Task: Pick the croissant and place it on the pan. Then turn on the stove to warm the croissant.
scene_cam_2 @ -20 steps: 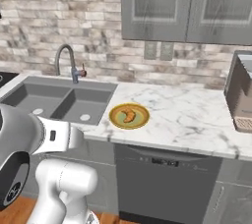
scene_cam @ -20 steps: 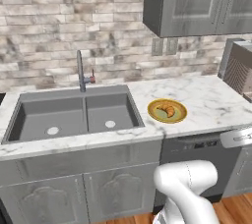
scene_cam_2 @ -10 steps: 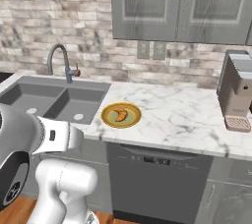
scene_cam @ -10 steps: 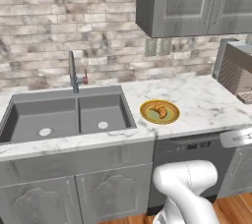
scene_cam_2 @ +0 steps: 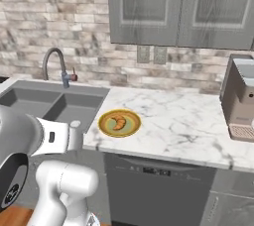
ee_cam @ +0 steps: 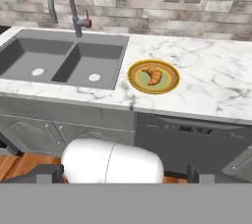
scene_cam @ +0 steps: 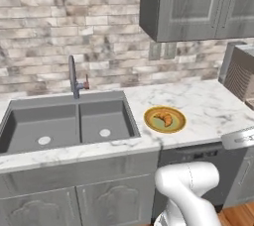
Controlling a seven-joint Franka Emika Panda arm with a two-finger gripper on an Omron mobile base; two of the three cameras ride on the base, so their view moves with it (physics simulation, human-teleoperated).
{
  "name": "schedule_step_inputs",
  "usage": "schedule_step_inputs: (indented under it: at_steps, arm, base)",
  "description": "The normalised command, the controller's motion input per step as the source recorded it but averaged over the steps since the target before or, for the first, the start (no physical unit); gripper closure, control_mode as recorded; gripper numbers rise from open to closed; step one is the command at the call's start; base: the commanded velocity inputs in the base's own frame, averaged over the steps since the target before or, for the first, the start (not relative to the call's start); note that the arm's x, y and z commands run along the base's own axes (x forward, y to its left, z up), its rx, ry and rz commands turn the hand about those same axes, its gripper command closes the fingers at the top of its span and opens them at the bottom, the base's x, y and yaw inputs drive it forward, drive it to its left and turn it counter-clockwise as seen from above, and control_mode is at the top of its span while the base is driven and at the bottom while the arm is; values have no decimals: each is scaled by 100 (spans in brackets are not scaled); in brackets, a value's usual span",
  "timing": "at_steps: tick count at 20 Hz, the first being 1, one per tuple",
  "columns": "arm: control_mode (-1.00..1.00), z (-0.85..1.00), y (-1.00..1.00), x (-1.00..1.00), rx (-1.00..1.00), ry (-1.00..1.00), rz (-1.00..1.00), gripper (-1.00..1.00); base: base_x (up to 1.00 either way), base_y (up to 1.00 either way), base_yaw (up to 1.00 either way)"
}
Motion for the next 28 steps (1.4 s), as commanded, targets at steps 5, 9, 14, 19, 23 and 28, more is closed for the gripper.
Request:
schedule_step_inputs:
  at_steps: [5, 9, 14, 19, 23, 28]
  arm:
    - [100, 0, 0, 0, 0, 0, 0, -100]
    - [100, 0, 0, 0, 0, 0, 0, -100]
    - [100, 0, 0, 0, 0, 0, 0, -100]
    - [100, 0, 0, 0, 0, 0, 0, -100]
    - [100, 0, 0, 0, 0, 0, 0, -100]
    - [-100, 0, 0, 0, 0, 1, 0, -100]
  base:
    - [65, -15, 0]
    - [57, -25, 0]
    - [51, -19, 0]
    - [34, -3, 0]
    - [12, 0, 0]
    - [0, 0, 0]
